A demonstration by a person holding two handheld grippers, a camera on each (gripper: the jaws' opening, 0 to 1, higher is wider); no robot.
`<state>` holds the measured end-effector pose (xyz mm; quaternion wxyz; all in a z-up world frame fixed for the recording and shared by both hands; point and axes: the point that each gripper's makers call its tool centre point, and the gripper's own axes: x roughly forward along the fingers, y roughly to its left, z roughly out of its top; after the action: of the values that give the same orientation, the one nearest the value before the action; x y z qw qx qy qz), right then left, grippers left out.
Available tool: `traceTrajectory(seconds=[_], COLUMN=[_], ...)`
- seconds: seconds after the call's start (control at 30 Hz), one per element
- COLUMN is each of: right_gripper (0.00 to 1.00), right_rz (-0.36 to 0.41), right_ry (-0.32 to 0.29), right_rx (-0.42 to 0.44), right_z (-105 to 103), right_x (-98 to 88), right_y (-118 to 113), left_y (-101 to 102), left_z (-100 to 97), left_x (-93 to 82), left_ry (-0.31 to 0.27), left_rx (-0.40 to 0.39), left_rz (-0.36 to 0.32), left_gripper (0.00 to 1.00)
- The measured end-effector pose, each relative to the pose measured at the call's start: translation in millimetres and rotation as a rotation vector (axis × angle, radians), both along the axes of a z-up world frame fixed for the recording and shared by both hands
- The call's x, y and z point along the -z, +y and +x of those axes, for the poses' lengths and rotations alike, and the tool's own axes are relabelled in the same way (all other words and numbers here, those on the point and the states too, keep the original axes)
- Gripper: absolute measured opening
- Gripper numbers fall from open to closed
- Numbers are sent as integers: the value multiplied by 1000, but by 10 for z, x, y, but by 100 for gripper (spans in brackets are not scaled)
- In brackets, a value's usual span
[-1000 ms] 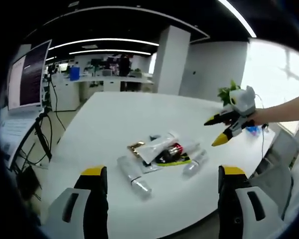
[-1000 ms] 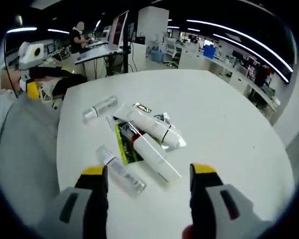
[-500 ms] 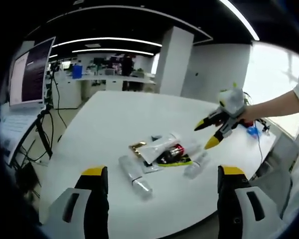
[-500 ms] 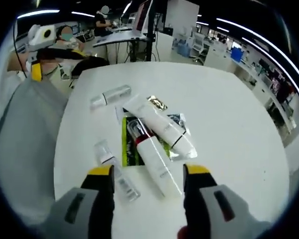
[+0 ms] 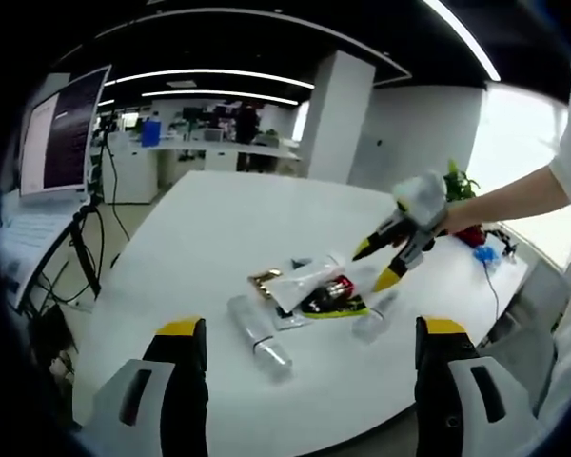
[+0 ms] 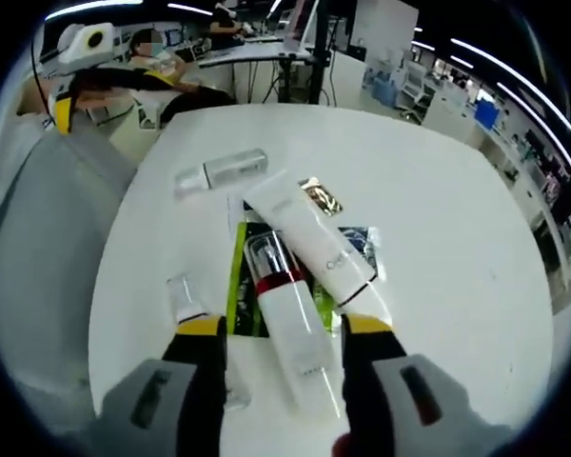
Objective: Arrange the skincare products in the storage area until every visible bottle or jar stands upright without overlapping.
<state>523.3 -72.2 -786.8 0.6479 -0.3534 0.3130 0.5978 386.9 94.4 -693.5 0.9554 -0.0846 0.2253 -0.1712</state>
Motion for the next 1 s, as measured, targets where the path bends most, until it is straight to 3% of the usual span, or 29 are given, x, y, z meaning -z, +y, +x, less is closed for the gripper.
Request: traceTrajectory(seconds=[0.1,0.7,1.0], right_gripper=[41,35,30], right_rz=[-20,-142,-183], right_ry=[9,7,-17], right_rx=[-48,-223,-250], right_z=[-23,21,40], right_x=[50,356,416], right_y=[37,162,194], left_y=[-7,42,55], left_z=[-1,11,19], left_x=[-1,14,1], left_ry=[3,12,8], left_rx=[-1,-23,-32], left_rz=[0,-20,-29], left_gripper=[88,89,89])
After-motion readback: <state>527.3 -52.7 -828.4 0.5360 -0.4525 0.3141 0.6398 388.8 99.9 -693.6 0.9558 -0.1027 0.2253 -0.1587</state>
